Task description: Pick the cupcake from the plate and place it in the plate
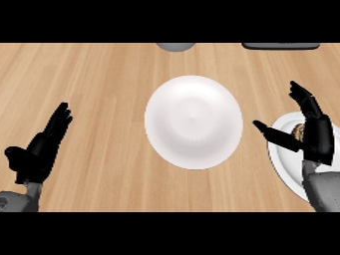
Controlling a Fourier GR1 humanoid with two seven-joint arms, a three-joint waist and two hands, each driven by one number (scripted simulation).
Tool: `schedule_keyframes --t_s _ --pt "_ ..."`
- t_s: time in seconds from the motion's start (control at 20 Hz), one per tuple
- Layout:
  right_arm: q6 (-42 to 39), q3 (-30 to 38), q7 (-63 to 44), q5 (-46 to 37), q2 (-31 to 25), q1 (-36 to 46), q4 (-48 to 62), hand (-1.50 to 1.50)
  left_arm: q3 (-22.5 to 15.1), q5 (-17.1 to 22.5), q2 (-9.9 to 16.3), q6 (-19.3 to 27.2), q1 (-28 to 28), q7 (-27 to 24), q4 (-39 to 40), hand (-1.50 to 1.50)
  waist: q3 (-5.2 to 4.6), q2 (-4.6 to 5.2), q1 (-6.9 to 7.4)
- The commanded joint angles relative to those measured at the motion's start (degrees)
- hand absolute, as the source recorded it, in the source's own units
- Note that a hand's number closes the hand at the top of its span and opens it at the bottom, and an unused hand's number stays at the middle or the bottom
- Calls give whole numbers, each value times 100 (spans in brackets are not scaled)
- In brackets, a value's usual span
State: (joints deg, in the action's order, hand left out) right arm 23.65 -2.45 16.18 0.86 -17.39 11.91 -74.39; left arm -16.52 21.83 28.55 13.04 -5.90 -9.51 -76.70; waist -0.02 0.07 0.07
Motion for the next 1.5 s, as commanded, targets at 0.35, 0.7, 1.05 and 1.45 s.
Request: schedule_keyframes --t_s 0.35,0.7,1.05,1.45 --pt "368 -11 -1656 -1183 -1063 -1331 -1631 -150 223 -196 -155 -246 322 -289 21 0 -9 -24 -47" --pt "-1099 -304 -3582 -1560 -2318 -1261 -1877 -150 206 -291 -266 -240 211 -282 140 0 -15 -12 -17" --pt "-1961 -367 -4901 -1510 -2277 -1194 -2500 -150 415 -467 -344 -249 55 -50 89 0 -1 -13 -3" --pt "-2596 -503 -5423 -2119 -2151 -1026 -2170 -150 541 -708 -689 -596 17 -360 694 0 -2 -2 -17"
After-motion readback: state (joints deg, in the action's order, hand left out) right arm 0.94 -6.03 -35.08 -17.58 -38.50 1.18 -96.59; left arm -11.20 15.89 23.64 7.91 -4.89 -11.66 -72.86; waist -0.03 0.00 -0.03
